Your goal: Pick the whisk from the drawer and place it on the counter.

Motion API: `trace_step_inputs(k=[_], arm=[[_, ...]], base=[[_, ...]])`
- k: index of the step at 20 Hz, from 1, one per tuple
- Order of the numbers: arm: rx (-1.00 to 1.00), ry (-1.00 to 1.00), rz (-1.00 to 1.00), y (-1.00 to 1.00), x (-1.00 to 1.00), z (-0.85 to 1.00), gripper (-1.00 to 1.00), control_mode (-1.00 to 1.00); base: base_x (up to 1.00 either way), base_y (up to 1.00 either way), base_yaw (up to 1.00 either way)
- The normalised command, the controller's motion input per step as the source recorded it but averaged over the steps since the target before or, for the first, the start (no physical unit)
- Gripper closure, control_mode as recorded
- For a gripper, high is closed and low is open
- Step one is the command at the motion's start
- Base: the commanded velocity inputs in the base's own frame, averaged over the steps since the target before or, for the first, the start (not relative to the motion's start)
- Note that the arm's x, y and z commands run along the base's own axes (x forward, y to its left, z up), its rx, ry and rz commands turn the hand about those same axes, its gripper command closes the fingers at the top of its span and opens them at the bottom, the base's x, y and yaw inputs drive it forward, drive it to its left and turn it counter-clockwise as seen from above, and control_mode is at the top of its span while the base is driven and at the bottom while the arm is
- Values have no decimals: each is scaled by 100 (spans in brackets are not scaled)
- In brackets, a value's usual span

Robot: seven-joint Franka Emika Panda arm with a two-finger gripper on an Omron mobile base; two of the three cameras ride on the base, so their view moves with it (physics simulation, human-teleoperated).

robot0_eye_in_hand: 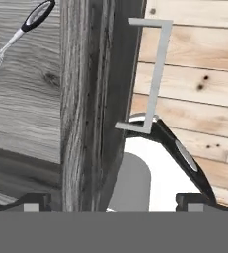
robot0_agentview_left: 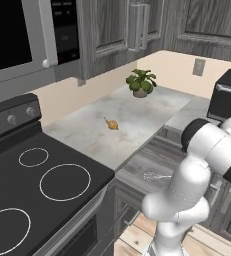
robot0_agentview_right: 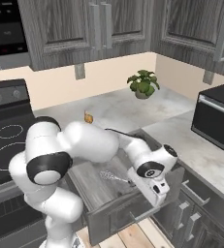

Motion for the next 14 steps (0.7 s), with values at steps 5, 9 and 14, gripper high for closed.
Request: trace_step_inputs(k=[5,9,14], arm=[[0,-18,30,20,9,100,-100,-100],[-11,-1,45,57,43,98,-100,-100],[-18,-4,57,56,42,16,-100,-100]], base=[[0,0,0],[0,0,0],[0,0,0]])
